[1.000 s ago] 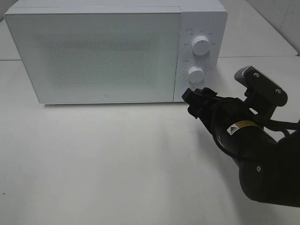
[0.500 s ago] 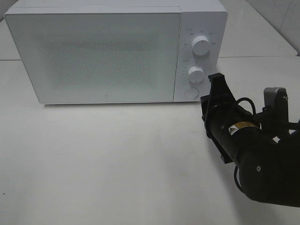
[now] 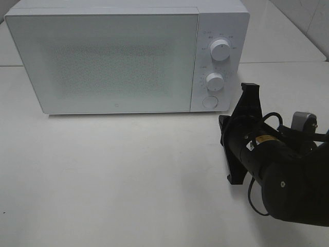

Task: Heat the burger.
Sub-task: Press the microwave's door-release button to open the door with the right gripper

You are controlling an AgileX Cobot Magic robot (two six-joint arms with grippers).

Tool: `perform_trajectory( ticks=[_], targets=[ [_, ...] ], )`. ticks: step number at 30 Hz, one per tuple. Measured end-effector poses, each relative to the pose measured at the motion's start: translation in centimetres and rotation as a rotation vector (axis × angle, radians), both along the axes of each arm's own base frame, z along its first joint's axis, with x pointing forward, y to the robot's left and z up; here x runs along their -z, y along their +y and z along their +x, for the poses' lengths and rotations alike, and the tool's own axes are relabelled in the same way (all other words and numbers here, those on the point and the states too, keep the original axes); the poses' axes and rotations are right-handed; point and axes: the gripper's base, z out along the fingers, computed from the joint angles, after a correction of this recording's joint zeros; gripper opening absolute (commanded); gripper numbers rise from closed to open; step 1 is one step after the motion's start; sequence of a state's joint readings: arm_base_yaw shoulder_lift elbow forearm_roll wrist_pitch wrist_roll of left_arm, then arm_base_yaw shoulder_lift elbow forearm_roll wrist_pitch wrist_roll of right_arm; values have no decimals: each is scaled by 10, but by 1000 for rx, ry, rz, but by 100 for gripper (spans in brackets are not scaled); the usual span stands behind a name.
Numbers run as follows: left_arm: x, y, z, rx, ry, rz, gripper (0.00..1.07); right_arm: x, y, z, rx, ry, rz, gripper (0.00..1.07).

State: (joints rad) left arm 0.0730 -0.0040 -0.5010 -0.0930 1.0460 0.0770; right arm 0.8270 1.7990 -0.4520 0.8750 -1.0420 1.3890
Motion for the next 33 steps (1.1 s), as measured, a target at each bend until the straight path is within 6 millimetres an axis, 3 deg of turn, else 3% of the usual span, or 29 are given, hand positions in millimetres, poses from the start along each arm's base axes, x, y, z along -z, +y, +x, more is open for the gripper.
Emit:
perform_trajectory(
  ticks=[8,33],
  targets=[
    [0,0,0,0,0,0,98,2,0,3,7,3,-2,0],
    [0,0,0,0,0,0,98,25,6,73,2,31,-17,0]
  ],
)
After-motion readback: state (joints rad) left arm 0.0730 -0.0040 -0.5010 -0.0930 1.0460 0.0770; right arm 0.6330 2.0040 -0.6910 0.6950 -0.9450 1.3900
